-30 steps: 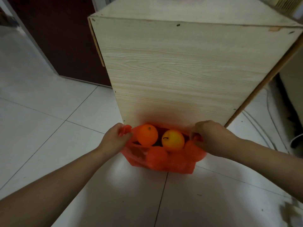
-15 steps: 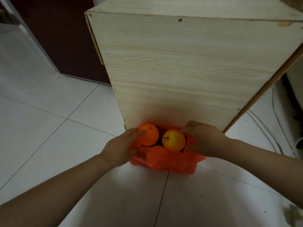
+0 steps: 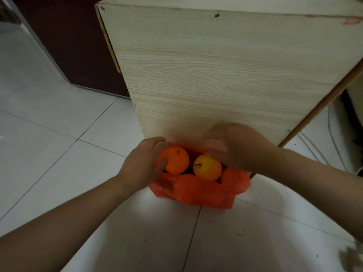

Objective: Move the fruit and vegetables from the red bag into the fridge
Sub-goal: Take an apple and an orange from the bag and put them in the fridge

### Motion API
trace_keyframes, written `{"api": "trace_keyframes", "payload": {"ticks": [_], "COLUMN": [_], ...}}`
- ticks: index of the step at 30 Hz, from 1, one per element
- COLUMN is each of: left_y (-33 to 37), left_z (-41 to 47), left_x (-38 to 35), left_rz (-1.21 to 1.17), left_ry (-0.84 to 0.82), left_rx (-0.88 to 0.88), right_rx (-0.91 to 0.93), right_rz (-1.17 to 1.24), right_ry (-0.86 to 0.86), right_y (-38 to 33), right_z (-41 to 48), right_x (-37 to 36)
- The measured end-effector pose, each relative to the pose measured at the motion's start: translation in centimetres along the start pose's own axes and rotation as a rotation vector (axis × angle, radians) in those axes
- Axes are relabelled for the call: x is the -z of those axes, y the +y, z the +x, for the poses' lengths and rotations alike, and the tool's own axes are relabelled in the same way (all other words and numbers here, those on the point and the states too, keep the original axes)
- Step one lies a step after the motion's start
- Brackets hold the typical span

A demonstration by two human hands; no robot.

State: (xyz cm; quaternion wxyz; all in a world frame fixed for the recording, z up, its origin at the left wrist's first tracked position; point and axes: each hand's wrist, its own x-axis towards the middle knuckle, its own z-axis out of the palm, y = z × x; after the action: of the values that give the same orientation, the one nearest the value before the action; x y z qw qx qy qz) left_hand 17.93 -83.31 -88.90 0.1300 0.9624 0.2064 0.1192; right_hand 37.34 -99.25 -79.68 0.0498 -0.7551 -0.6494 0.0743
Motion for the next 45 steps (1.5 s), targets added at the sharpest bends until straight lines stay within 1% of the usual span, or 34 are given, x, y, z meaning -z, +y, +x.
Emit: {"api": "trace_keyframes", "payload": {"ticks": [2, 4, 7, 9, 13, 17, 19, 22, 24, 26, 29, 32, 33, 35, 37, 42, 45], "left_y": [0.2, 0.1, -0.4, -1.0, -1.5, -1.2, -1.0, -0.6, -0.3, 0.2, 1.3, 1.6, 1.7, 2.0, 2.1, -0.1, -2.0], "left_z": [0.2, 0.0, -0.6, -0.9, -0.9, -0.5, -0.3, 0.1, 0.6, 1.1, 1.7, 1.5, 1.3, 0.9, 0.5, -0.4, -1.4], "left_x": [-0.8, -1.9, -2.9, -3.6, -3.9, -4.0, -4.0, -3.5, -2.5, -1.1, 1.1, 2.0, 2.0, 2.0, 1.8, 2.4, 2.3], "left_rz": [0.057, 0.079, 0.029, 0.004, -0.044, -0.053, -0.040, -0.033, -0.047, -0.112, -0.399, -0.753, -0.830, -0.895, -0.887, -0.755, -0.673], "left_ry": [-0.017, -0.077, -0.117, -0.128, -0.174, -0.156, -0.159, -0.109, -0.106, -0.083, -0.070, -0.128, -0.136, -0.155, -0.149, -0.019, 0.025], "left_rx": [-0.130, -0.191, -0.156, -0.125, -0.005, -0.011, 0.004, -0.035, -0.036, 0.001, 0.099, 0.215, 0.239, 0.274, 0.303, 0.414, 0.452], "right_rx": [0.039, 0.054, 0.054, 0.075, 0.137, 0.126, 0.135, 0.145, 0.141, 0.154, 0.148, 0.145, 0.155, 0.181, 0.186, 0.110, 0.060], "right_rz": [0.050, 0.112, 0.164, 0.127, 0.032, -0.015, -0.026, -0.003, 0.085, 0.191, 0.313, 0.372, 0.385, 0.389, 0.370, 0.379, 0.371], "right_ry": [-0.063, -0.152, -0.221, -0.236, -0.251, -0.285, -0.271, -0.223, -0.114, 0.034, 0.202, 0.282, 0.297, 0.290, 0.241, 0.155, 0.062], "right_y": [-0.3, 0.2, 1.5, 2.6, 3.4, 3.6, 3.7, 3.7, 3.4, 3.0, 1.8, 0.9, 0.6, 0.2, -0.2, -0.4, -0.6], "right_z": [0.3, 0.3, 0.3, 0.2, 0.0, 0.0, 0.1, 0.2, 0.2, 0.4, 1.0, 1.6, 1.7, 1.9, 2.0, 2.7, 3.2], "right_x": [-1.8, -4.4, -7.5, -8.7, -9.4, -9.2, -9.2, -8.9, -8.4, -7.8, -7.0, -6.9, -6.9, -7.1, -7.4, -7.9, -8.4]}}
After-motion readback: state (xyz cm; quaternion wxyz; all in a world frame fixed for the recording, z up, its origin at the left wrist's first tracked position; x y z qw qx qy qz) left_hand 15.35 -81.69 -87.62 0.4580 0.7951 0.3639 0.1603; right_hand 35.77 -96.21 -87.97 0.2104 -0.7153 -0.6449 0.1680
